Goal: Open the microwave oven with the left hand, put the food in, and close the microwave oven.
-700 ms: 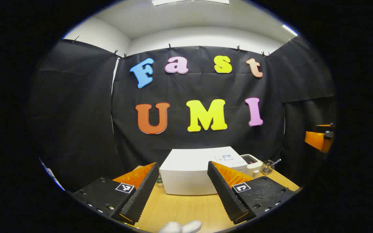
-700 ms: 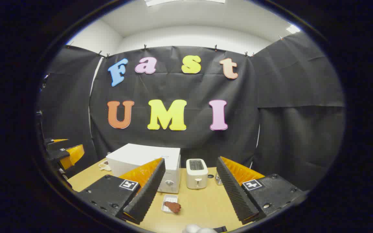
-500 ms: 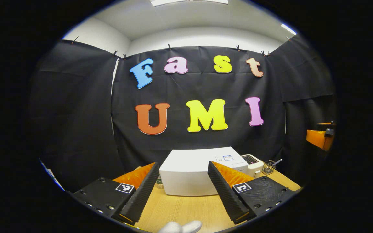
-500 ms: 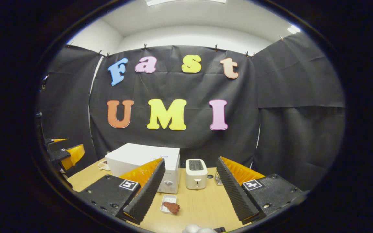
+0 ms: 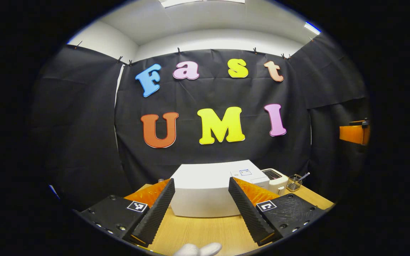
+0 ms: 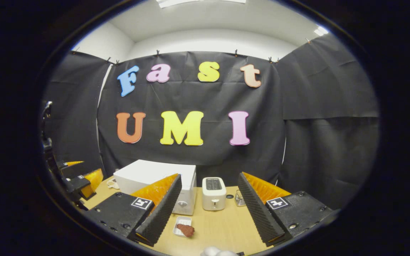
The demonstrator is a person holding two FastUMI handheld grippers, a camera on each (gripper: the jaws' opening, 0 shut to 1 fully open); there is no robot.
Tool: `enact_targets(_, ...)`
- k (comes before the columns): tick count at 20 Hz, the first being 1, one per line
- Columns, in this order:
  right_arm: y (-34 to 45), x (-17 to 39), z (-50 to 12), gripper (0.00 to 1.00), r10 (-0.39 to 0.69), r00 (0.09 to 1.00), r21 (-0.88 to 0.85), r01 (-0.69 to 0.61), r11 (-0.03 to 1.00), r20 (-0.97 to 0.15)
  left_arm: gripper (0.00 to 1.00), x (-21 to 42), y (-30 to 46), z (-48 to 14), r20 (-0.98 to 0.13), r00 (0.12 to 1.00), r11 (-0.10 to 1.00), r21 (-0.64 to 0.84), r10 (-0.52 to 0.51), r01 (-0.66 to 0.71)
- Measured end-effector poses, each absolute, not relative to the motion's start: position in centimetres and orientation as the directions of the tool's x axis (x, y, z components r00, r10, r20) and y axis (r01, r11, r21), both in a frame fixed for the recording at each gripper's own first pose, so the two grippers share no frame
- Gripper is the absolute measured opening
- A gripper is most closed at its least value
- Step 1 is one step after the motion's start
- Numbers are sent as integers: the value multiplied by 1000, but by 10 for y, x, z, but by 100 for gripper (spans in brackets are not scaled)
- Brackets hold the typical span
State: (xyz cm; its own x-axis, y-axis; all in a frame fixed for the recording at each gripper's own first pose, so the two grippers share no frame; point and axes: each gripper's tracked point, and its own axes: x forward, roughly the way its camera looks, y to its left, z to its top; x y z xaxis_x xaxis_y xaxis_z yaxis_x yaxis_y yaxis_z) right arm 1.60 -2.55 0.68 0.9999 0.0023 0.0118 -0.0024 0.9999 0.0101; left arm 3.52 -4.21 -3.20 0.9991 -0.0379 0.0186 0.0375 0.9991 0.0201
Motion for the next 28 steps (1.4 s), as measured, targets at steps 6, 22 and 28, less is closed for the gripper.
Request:
enact_targets(6, -48, 21, 17, 100, -18, 999, 3, 18, 1000, 27, 95, 70, -98, -101, -27, 993, 993, 23, -116, 116)
enact_targets(22, -107, 22, -19, 100, -202, 974, -116, 190, 975, -102, 95, 205, -193, -228, -133, 978, 987, -14, -163, 162)
enact_targets(28, -115, 25, -29, 100, -216, 968, -111, 202, 973, -126, 62, 215, -196, -231, -135, 977, 987, -25, -163, 161)
